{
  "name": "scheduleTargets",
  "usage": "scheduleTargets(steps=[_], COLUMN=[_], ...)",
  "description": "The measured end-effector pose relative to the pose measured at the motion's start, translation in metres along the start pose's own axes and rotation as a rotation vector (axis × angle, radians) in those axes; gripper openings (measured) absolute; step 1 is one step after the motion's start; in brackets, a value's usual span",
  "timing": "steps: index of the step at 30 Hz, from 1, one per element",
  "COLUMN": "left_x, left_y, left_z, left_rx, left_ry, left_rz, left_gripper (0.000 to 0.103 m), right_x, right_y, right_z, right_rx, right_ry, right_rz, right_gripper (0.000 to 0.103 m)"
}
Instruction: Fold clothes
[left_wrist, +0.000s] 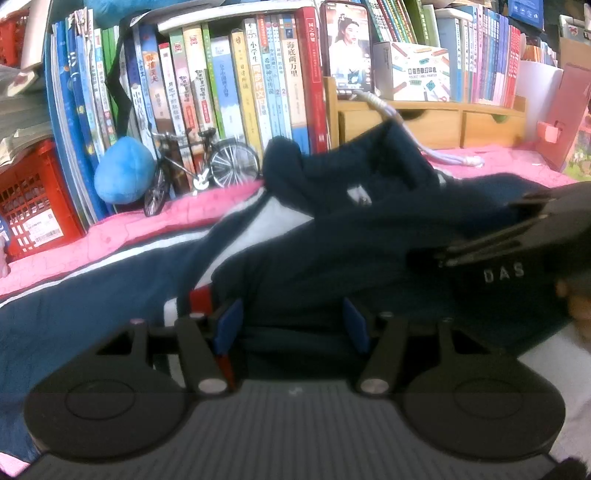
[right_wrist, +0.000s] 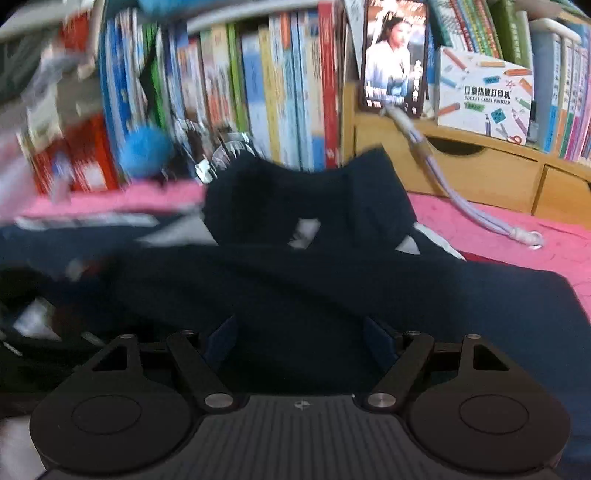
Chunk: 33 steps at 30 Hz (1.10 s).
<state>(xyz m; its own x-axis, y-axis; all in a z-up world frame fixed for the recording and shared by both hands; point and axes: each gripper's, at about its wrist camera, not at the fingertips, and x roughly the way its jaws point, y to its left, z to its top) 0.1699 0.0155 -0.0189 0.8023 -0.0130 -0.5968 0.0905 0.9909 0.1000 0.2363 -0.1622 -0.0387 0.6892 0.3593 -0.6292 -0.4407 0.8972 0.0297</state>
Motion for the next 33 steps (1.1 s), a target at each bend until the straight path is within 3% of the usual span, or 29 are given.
scheduleTargets(steps=[1,6,12,17,22,28,33], left_x=[0.000,0.001,0.002,0.002,0.002,0.003,0.004], left_y=[0.000,0.000,0.000,0.000,0.000,0.002,0.001], left_z=[0.000,0.001,0.001,0.002,0.002,0.002,0.002], left_rx=[-0.002,-0.005,-0.004,-0.002,-0.008,-0.005,-0.002], left_ry=[0.000,0.001,0.001,0.001,0.000,-0.001,-0.002], left_rz=[-0.002,0.000,-0.001,0.001,0.000,0.000,0.005], left_gripper=[0.059,0.059,0.059,0.060,0.060,0.060,0.061], right_x=[0.001,0.001,-0.008,-0.016,-0.052,-0.133,-0.190], right_y=[-0.006,-0.064,-0.155,-0.179,-0.188,-0.219,-0.212], right_z=[0.000,0.001,-0.015,-0.023,-0.036,-0.068,-0.086], right_rx=[-0.005,0.054,0.225,0.268,0.153,0.229,0.288], right_ry=[-0.002,0.009,0.017,0.016,-0.015,-0.071,-0.133], right_rz=[-0.006,-0.142,-0.305,-0.373,-0.511,-0.470,-0.402], right_gripper=[0.088,0.089,0.096,0.095,0.093,0.093,0.093])
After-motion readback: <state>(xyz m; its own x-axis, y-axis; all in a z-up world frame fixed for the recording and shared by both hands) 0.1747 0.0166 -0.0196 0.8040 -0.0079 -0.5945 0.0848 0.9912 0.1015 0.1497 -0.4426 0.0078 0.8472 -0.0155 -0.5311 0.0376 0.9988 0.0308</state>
